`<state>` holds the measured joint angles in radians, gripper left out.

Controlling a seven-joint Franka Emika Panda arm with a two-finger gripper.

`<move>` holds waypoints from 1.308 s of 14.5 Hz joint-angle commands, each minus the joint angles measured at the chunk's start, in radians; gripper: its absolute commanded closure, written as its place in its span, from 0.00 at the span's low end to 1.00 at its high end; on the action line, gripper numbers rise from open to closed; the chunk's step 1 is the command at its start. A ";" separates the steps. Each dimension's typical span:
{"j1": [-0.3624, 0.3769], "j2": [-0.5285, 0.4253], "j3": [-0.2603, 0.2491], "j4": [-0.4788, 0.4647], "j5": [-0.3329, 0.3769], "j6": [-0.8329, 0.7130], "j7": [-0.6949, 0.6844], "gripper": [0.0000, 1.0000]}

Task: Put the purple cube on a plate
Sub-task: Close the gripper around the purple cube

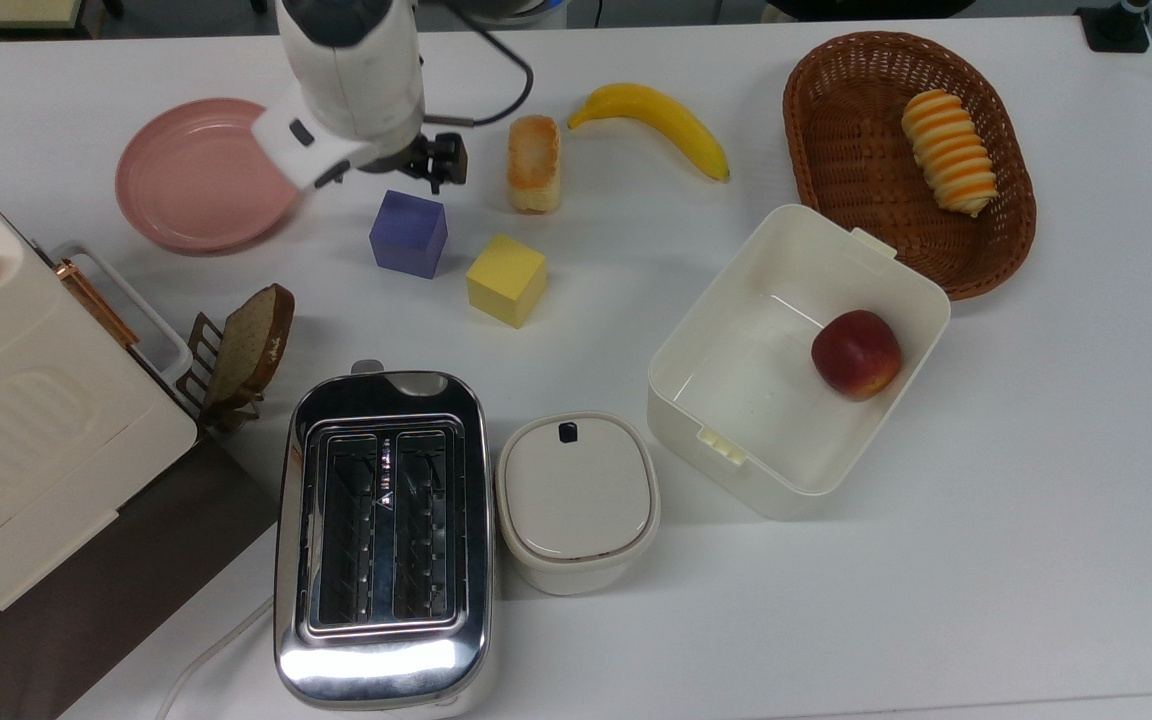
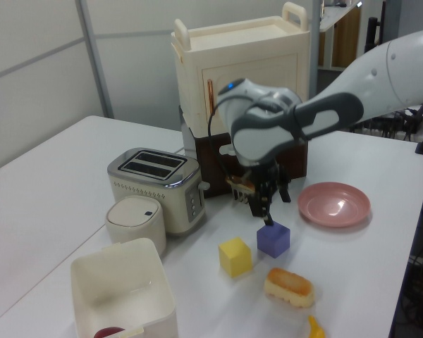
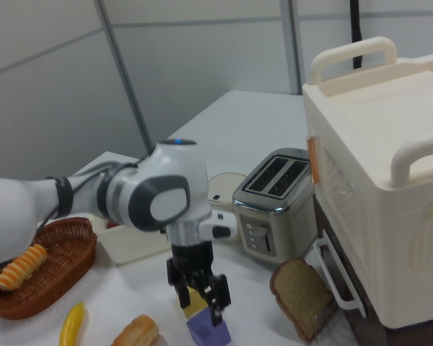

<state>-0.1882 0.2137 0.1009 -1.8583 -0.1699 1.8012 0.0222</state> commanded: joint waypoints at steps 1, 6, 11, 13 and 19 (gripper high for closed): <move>0.000 0.016 -0.004 -0.053 -0.040 0.055 -0.016 0.00; -0.014 0.072 -0.004 -0.053 -0.046 0.110 0.016 0.00; -0.017 0.072 -0.004 -0.038 -0.042 0.118 0.047 0.00; -0.017 0.061 -0.003 -0.033 -0.027 0.116 0.048 0.00; -0.010 0.052 -0.001 0.001 0.024 0.101 0.045 0.00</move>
<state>-0.2066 0.2808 0.1020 -1.8592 -0.1662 1.9003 0.0531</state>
